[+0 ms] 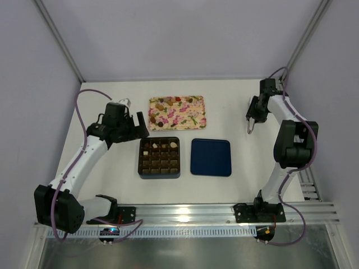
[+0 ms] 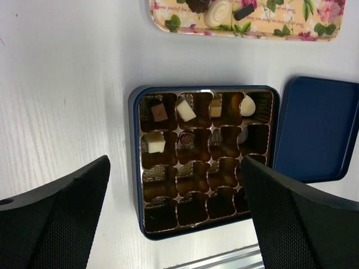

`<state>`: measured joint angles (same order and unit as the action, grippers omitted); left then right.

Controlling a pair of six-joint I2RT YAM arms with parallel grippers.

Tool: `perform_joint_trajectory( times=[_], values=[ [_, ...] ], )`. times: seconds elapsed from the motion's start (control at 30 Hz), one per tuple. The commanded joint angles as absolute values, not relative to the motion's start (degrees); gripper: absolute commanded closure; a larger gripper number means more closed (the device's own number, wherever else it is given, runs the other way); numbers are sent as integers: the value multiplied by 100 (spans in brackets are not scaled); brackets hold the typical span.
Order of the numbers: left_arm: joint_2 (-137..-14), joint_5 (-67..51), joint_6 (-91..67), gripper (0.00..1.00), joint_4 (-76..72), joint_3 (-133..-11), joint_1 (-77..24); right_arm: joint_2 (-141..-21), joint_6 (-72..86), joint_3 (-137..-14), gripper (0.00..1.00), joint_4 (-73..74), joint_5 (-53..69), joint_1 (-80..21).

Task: Pack the chocolate

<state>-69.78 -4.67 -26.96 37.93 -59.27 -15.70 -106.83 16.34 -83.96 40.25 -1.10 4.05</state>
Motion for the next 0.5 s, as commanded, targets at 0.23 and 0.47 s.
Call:
perform_joint_trajectory(
  times=[0.23,0.47],
  values=[
    [-6759,-659,-2689,4,3516,-5792,-1538,-11294,1503,-8385,48,3815,-70,457],
    [-6741,-703,-2698,4,3480,-5748,-1538,-11373,1459,-8209,36,3736,-70,457]
  ],
)
